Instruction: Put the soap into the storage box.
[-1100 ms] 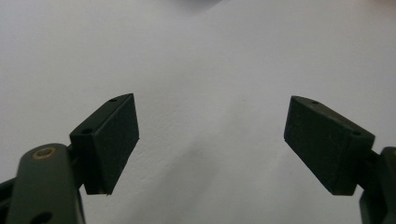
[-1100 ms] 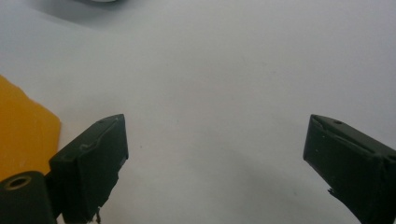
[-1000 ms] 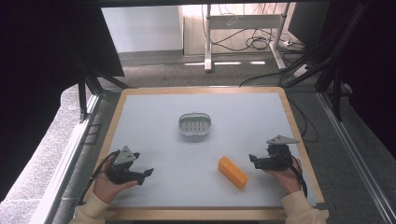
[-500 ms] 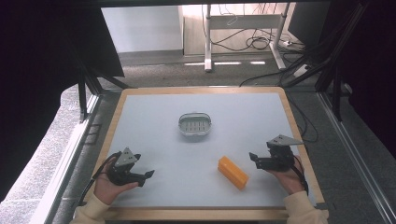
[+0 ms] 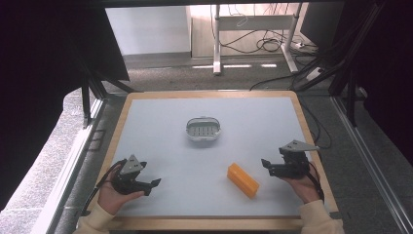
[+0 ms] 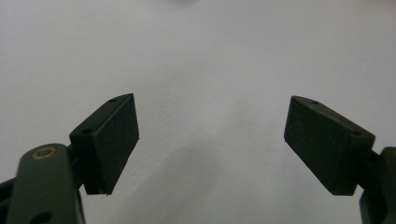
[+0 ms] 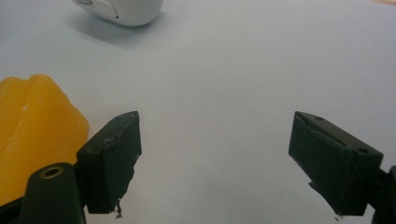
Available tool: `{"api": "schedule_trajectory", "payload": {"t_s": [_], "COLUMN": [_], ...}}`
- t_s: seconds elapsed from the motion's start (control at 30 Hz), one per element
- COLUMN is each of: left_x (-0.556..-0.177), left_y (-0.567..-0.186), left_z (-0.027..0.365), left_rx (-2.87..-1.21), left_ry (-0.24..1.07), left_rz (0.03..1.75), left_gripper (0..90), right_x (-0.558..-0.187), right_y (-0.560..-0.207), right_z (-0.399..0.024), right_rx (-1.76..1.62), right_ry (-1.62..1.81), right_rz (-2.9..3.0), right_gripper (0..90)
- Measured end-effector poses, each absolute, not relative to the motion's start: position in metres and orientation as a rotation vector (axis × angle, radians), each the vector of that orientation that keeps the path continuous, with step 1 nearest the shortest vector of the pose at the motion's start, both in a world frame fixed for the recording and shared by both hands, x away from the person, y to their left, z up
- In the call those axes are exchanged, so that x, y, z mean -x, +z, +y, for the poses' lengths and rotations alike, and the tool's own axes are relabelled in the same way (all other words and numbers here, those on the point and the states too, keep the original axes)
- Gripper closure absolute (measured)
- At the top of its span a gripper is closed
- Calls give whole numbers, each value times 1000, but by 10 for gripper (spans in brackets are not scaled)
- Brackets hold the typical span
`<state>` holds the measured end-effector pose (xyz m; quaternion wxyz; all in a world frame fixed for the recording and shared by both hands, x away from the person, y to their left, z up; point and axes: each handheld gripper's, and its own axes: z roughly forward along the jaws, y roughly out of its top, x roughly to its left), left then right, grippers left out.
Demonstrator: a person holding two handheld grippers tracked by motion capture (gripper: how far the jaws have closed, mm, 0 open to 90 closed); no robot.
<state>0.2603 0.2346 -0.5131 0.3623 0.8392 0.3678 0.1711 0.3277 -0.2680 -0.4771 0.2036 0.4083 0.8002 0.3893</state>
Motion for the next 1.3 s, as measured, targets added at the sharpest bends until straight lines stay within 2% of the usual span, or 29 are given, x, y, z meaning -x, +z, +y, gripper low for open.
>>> {"api": "schedule_trajectory", "payload": {"t_s": [0.33, 0.6, 1.3], "left_x": [-259, -258, -260], "left_y": [-513, -513, -514], "left_z": [232, 234, 236], "left_rx": [-2171, -2159, -2155], "left_ry": [434, 431, 439], "left_rz": [913, 925, 933], "left_gripper": [178, 178, 179], "right_x": [-330, -328, -315], "right_y": [-453, -437, -423], "right_z": [-262, -247, -222], "right_rx": [-1133, -1081, -991], "right_ry": [1072, 1050, 1029], "right_rz": [2313, 2323, 2378], "right_gripper": [235, 231, 261]}}
